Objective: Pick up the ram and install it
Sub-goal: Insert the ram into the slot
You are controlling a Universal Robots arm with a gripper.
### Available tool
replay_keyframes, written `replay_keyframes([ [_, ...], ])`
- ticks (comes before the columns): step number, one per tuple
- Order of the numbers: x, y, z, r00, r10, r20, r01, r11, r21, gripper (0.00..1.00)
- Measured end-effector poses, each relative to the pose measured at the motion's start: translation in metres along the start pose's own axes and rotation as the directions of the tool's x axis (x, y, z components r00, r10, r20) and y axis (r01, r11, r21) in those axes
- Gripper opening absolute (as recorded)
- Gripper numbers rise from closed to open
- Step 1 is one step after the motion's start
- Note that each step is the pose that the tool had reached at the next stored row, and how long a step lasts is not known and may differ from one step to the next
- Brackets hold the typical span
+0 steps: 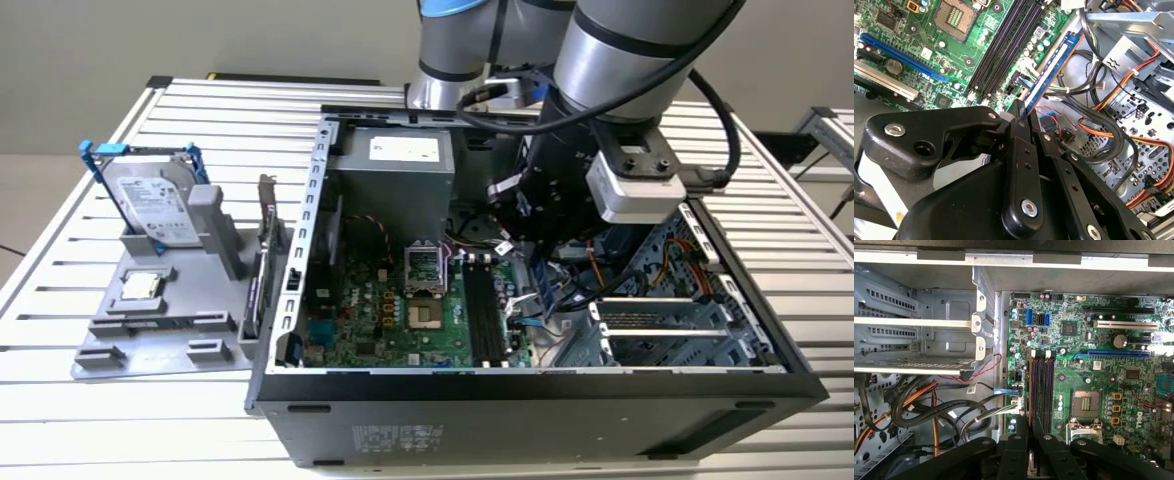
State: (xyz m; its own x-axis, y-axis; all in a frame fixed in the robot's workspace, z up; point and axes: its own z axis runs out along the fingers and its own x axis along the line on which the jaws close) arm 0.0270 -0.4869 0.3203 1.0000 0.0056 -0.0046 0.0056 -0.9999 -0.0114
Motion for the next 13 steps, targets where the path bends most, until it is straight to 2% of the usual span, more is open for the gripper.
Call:
replay_keyframes([
  [13, 0.0, 0.0, 0.0027, 1.0, 0.0, 0.0, 0.0, 1.0, 0.0001, 0.0],
])
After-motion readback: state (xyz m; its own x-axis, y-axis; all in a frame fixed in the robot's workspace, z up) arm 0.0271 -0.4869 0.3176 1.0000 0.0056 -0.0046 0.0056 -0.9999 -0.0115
